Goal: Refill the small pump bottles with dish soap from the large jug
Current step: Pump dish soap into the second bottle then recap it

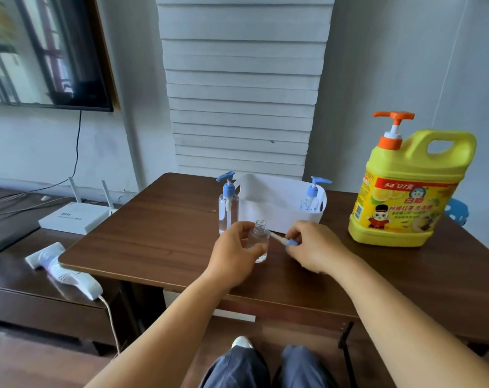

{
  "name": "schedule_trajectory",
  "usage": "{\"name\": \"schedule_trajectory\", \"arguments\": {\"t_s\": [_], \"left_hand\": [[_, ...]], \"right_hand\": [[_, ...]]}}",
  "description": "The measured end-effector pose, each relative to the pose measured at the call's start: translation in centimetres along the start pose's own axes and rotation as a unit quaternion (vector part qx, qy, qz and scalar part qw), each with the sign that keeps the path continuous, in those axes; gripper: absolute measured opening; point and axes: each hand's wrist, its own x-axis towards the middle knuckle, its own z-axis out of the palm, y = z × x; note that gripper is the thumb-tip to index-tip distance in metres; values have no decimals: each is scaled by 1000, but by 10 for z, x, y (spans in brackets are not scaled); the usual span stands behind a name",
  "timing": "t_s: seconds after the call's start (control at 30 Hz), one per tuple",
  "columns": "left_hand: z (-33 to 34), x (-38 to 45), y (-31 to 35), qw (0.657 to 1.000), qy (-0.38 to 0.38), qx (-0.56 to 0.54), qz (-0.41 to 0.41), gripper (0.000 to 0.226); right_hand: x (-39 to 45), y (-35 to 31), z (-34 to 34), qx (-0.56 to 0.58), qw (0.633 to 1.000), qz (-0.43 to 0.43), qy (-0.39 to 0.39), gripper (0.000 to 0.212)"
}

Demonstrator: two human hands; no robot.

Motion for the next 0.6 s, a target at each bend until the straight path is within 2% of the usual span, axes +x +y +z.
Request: {"name": "schedule_trajectory", "arguments": {"t_s": [0.1,0.2,0.27,0.4,0.6], "left_hand": [[0,2,-2,1000,-3,2,5,47],[1,3,-3,1000,-8,1,7,47],[1,3,-4,1000,-13,3,9,48],[1,4,-6,1000,-16,6,13,47],[0,5,-6,1000,-18,10,18,46]], "right_hand": [[-1,0,-17,86,995,-5,50,14],[-2,-5,-37,136,986,-45,85,15],[-4,-11,-50,124,986,-72,89,14],[-8,-23,-75,41,993,-105,41,20],[-10,-37,-88,-15,993,-116,9,24]]}}
